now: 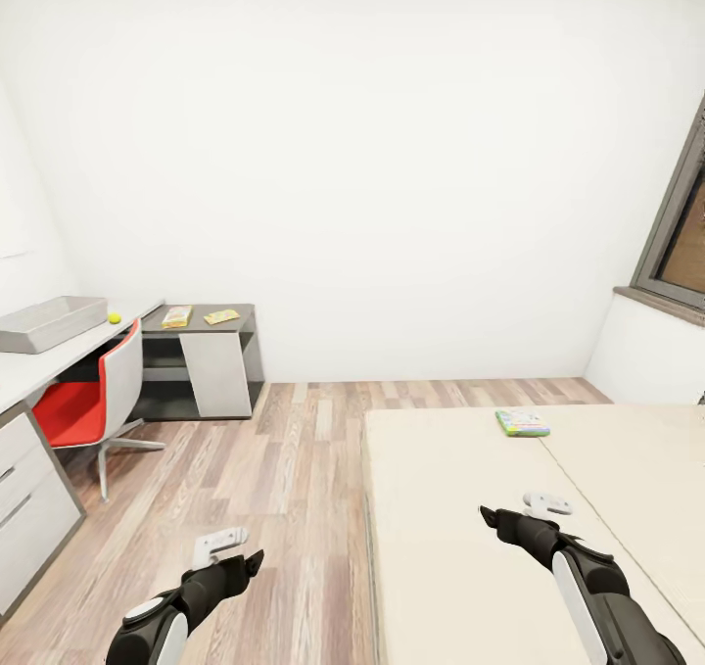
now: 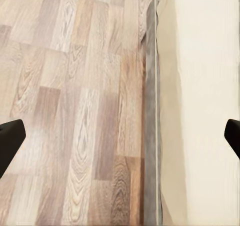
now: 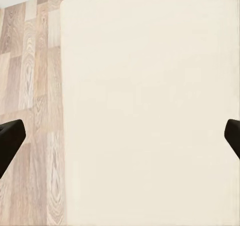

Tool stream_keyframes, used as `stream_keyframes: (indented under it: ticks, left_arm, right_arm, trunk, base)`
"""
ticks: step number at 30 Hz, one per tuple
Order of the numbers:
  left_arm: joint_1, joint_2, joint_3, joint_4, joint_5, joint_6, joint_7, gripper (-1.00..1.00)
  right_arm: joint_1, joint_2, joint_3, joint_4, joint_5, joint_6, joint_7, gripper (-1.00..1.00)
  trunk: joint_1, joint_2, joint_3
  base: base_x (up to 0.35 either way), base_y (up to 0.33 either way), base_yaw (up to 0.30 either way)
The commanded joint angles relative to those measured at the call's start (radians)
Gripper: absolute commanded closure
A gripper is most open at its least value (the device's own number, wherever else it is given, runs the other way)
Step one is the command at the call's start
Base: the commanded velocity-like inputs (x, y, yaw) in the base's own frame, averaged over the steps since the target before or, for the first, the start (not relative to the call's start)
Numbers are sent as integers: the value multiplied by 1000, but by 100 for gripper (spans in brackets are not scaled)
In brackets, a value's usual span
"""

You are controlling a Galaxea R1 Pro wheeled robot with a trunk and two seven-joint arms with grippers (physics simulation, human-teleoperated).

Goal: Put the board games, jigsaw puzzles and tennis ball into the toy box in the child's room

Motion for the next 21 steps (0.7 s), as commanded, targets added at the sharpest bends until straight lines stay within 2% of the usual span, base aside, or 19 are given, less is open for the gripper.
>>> stream_keyframes:
  ticks: [1, 21]
  left_arm:
    - [-1, -1, 3, -1, 4, 7, -4, -100]
    - [-1, -1, 3, -1, 4, 5, -4, -100]
  right_arm:
    - [-1, 0, -1, 0, -3, 5, 3, -100]
    - [-1, 0, -1, 0, -4, 5, 3, -100]
  trunk:
    - [1, -1, -1]
    - [1, -1, -1]
  base:
    - [0, -304, 0]
    - [0, -304, 0]
